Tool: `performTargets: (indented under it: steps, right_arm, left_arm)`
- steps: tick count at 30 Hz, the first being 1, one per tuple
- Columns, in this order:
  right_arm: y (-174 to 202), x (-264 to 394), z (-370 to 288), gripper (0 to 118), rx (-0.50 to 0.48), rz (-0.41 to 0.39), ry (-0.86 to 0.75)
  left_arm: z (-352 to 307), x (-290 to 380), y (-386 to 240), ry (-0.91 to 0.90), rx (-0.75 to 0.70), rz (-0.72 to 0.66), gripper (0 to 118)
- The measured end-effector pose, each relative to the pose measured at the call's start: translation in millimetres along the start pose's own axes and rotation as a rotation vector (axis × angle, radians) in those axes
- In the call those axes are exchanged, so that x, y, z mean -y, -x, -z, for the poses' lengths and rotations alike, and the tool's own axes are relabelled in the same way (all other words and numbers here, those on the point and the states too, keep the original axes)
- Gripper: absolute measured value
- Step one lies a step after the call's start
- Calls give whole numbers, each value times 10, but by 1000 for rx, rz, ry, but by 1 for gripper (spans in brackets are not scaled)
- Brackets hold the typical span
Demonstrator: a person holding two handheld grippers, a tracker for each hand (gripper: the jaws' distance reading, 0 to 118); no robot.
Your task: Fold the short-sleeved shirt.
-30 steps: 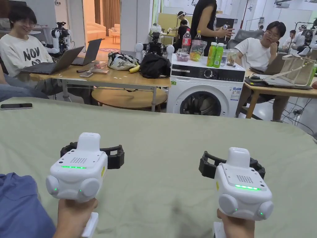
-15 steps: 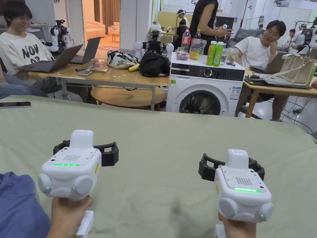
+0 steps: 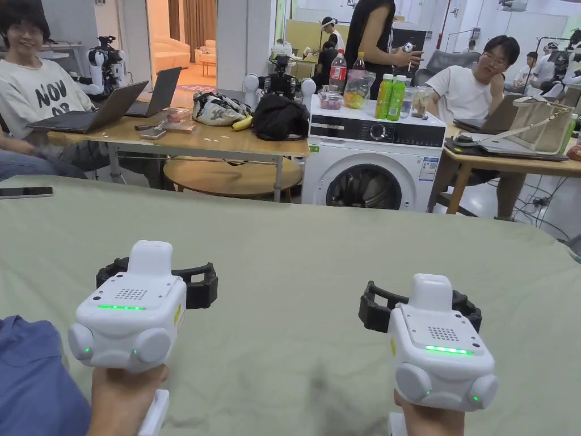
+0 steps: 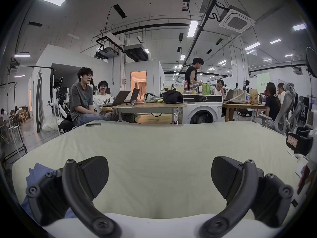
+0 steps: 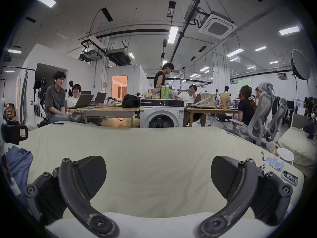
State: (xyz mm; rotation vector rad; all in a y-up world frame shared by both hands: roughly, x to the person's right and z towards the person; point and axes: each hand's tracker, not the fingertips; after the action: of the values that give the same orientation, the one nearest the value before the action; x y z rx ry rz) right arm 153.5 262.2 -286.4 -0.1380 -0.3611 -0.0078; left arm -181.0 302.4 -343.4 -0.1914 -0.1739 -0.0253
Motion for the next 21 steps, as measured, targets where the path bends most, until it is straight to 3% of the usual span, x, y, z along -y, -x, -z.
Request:
performTargets:
  steps: [4, 21]
  right_arm:
    - [38, -39, -5, 118, 1, -35, 0]
    - [57, -9, 80, 118, 18, -27, 38]
  left_arm:
    - [-13, 8, 2, 1, 1, 0, 117]
    - [-10, -6, 153, 28, 1, -75, 117]
